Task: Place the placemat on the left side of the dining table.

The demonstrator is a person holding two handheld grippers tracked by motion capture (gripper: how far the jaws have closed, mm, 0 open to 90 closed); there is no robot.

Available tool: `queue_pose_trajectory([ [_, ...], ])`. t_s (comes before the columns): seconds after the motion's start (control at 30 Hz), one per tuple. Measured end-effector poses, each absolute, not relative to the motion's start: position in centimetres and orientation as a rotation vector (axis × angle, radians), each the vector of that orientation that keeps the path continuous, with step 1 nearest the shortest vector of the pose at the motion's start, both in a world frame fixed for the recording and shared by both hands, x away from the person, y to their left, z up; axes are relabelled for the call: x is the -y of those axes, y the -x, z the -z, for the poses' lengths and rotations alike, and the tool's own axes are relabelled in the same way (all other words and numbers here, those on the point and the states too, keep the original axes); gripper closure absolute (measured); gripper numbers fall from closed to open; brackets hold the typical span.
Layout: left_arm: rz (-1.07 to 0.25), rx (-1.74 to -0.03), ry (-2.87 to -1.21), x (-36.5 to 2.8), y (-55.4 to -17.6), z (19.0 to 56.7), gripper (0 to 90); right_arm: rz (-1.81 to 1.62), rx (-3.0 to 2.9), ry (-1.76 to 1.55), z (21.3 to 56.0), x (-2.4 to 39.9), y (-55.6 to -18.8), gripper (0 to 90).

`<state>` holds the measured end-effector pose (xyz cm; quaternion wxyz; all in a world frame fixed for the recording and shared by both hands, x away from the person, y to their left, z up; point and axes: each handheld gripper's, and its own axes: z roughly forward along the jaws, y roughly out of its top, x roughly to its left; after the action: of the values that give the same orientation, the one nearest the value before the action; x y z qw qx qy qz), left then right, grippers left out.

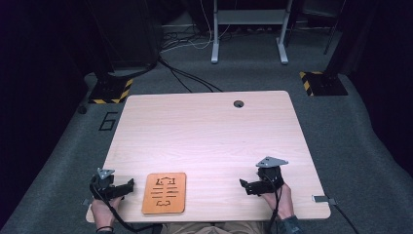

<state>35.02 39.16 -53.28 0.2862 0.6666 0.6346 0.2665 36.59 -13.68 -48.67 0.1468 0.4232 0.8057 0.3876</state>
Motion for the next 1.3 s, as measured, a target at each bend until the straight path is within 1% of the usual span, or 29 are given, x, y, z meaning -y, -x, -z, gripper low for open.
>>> queue_pose_trajectory([
  [0.4, -0.714, -1.696, -1.783, -39.2, -35.0, 53.3, 0.0, -1.125, -2.400, -1.154, 48.9, 10.8, -37.1, 1.7],
  [0.83, -0.715, -1.696, -1.784, -39.2, -35.1, 53.3, 0.0, -1.165, -2.476, -1.081, 48.4, 7.1, -37.9, 1.8],
  [1.3, -0.716, -1.696, -1.784, -39.2, -35.1, 53.3, 0.0, -1.182, -2.528, -1.022, 48.1, 4.9, -38.4, 2.1],
])
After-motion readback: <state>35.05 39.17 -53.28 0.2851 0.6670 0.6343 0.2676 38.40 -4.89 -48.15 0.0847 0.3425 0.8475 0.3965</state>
